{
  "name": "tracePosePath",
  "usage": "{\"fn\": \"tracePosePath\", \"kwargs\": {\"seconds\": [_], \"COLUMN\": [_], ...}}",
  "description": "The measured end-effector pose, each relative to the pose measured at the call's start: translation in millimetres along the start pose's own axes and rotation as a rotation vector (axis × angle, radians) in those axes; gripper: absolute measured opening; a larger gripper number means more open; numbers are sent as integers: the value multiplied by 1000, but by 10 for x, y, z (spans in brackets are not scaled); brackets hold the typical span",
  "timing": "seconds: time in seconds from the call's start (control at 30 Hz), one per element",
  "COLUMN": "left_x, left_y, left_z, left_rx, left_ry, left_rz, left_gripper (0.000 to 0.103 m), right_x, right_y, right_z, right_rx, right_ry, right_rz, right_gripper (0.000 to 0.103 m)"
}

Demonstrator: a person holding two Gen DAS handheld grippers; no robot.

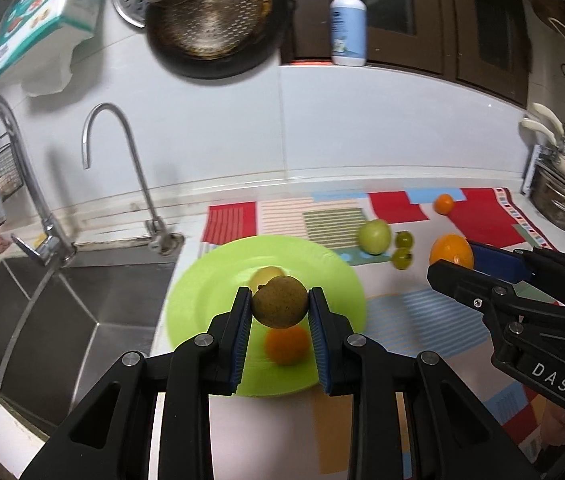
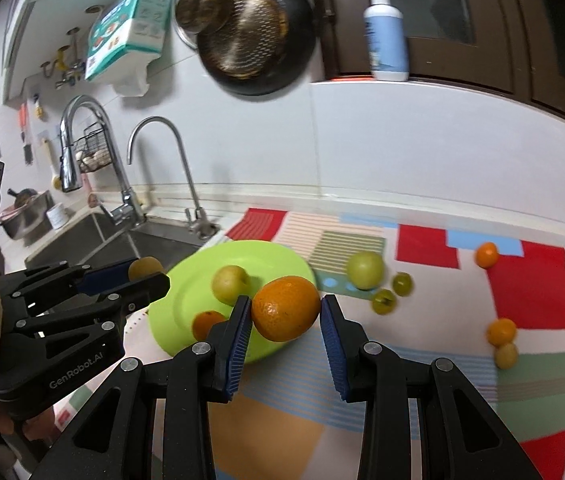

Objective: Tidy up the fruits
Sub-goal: 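Carry both fruits over the green plate and open both tools to drop them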

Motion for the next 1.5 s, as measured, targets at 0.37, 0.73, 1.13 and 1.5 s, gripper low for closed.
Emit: {"fn": "tracePosePath", "kwargs": {"seconds": [0.37, 0.73, 1.13, 1.5], "left_x": [142, 257, 170, 78], "left_y": [255, 237, 255, 190], "left_z": [446, 866, 736, 210], "left_rx": [-19, 4, -19, -48], "left_ry": [69, 140, 110, 18], "left_rz": [-15, -11, -21, -14], "left_gripper": [29, 29, 54, 70], "right_x": [-4, 163, 93, 55], "right_y": [119, -8, -136, -161], "right_z": [602, 1041, 953, 353], "right_rx": [-41, -57, -14, 70], "right_ry": [83, 176, 146, 62], "right_rz": [-19, 4, 41, 44], "right_gripper": [36, 36, 46, 60]}}
Point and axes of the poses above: each gripper's, at about its wrist camera, not at the fingertips, and z roughly the way its jaws point, y to its left, x to its underside, the point moved 8 cm from there along z, roughly the way its jaws point, and after that the axes turned 15 degrees about -x, right-handed, at the moved point
